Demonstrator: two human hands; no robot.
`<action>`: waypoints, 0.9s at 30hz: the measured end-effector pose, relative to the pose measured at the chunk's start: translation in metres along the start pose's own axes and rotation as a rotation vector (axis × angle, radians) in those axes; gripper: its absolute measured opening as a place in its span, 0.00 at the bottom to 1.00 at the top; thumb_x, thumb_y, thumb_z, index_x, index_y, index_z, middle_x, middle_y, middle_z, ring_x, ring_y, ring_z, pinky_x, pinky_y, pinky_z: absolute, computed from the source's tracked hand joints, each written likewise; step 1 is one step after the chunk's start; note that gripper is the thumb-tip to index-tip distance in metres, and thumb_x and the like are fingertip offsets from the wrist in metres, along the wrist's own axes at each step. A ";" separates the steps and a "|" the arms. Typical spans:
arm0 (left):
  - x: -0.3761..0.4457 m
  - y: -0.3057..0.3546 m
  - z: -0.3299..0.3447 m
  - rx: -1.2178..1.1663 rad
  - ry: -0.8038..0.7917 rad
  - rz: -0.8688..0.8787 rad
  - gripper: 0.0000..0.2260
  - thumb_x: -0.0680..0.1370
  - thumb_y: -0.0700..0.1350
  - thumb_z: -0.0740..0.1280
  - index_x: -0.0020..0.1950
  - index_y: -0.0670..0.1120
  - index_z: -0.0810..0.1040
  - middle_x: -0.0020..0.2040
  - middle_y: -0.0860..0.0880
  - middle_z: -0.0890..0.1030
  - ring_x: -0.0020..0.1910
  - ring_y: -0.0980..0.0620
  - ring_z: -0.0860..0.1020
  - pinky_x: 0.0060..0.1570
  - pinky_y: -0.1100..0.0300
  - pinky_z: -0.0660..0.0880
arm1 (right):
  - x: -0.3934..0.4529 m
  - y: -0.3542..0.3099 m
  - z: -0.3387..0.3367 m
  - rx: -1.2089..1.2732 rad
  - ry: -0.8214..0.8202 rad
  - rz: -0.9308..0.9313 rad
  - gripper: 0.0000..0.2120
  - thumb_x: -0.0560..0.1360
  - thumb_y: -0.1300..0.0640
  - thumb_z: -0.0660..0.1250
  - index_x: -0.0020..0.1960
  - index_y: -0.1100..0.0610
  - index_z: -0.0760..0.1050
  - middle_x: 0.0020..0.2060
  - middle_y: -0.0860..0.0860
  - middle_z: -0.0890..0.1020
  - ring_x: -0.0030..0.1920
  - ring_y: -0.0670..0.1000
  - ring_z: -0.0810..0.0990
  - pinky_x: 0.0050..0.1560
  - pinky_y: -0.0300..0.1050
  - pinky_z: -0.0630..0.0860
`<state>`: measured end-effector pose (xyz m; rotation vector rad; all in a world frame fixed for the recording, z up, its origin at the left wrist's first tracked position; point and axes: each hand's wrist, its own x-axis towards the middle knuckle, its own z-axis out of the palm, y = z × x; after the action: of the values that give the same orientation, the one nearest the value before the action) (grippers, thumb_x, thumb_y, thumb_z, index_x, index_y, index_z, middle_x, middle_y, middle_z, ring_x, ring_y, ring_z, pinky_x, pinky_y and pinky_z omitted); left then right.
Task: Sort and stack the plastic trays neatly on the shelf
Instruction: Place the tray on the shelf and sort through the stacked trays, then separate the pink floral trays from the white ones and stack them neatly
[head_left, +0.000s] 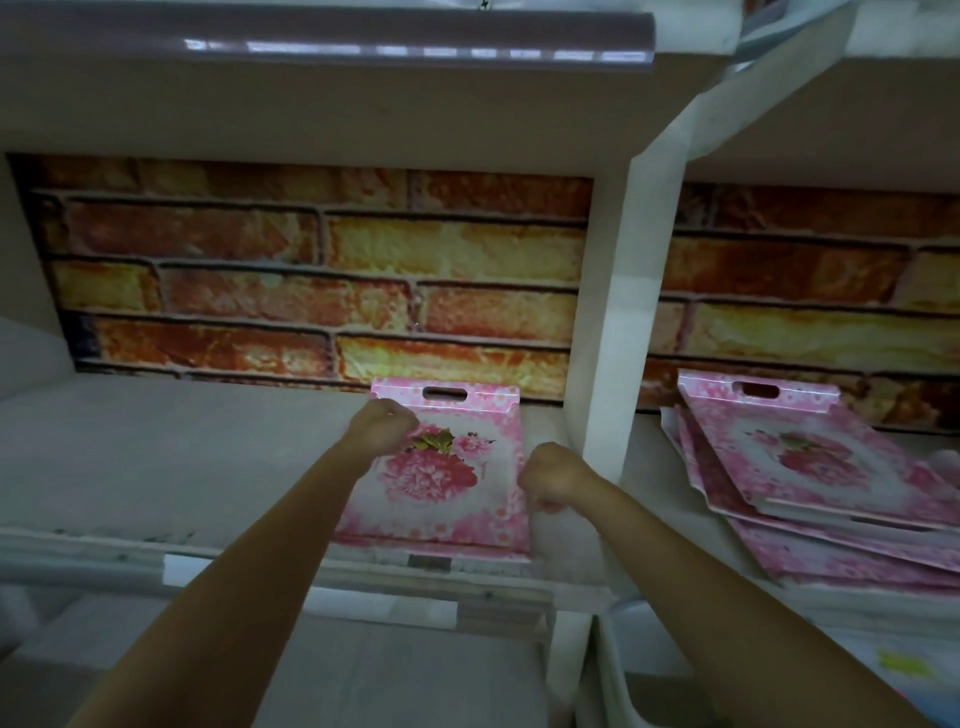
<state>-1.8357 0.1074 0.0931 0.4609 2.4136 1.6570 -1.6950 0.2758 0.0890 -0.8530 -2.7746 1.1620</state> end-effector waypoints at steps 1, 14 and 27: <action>-0.005 0.007 0.009 0.011 -0.055 0.010 0.13 0.75 0.35 0.65 0.30 0.43 0.74 0.32 0.43 0.73 0.26 0.51 0.73 0.32 0.61 0.68 | -0.004 0.001 -0.006 -0.010 -0.002 -0.031 0.08 0.75 0.64 0.60 0.41 0.66 0.76 0.38 0.60 0.80 0.35 0.55 0.79 0.34 0.42 0.75; -0.103 0.106 0.190 0.006 -0.371 0.155 0.11 0.77 0.37 0.59 0.38 0.47 0.74 0.38 0.48 0.78 0.33 0.55 0.78 0.34 0.65 0.72 | -0.088 0.112 -0.125 0.097 0.219 -0.120 0.09 0.76 0.65 0.60 0.40 0.55 0.72 0.29 0.48 0.76 0.28 0.45 0.75 0.32 0.37 0.72; -0.213 0.211 0.366 -0.026 -0.467 0.344 0.08 0.71 0.40 0.65 0.31 0.46 0.76 0.37 0.43 0.84 0.41 0.42 0.82 0.44 0.55 0.78 | -0.219 0.241 -0.261 0.218 0.437 -0.020 0.05 0.77 0.65 0.60 0.49 0.59 0.74 0.39 0.54 0.76 0.32 0.49 0.75 0.33 0.41 0.71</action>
<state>-1.4880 0.4234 0.1503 1.1675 2.0449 1.4790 -1.3367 0.4776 0.1597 -0.9216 -2.2588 1.0911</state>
